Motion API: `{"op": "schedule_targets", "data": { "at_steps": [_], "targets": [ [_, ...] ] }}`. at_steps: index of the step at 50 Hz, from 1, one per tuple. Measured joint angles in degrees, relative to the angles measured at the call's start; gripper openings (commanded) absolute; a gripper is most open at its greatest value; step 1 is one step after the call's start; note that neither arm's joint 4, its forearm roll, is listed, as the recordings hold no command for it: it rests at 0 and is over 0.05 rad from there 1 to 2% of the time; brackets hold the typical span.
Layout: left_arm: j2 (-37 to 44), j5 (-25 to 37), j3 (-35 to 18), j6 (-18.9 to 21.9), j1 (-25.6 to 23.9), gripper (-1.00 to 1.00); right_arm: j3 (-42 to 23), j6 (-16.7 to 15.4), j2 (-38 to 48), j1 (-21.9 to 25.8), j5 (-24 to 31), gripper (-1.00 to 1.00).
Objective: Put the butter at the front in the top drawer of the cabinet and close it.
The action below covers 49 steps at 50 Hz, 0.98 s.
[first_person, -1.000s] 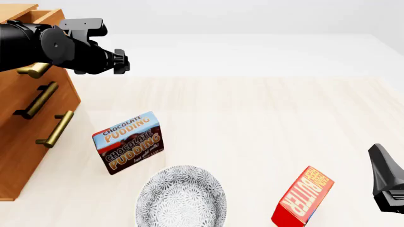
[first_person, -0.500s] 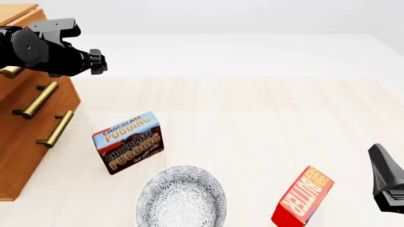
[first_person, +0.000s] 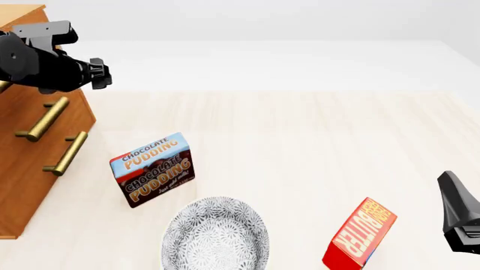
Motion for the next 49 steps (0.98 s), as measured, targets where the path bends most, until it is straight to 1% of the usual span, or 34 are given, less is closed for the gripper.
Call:
{"op": "schedule_targets", "data": {
  "at_steps": [17, 36, 49],
  "targets": [
    [-2.8, 0.8, 1.3, 0.3, -0.2, 1.0, 0.0, 0.0, 0.0, 0.0, 0.0, 1.0],
    [-8.1, 3.8, 2.7, 2.3, -6.0, 1.0, 0.0, 0.0, 0.0, 0.0, 0.0, 1.0],
    [-12.9, 5.7, 4.4, 3.5, -9.0, 1.0, 0.0, 0.0, 0.0, 0.0, 0.0, 1.0]
  ]
}}
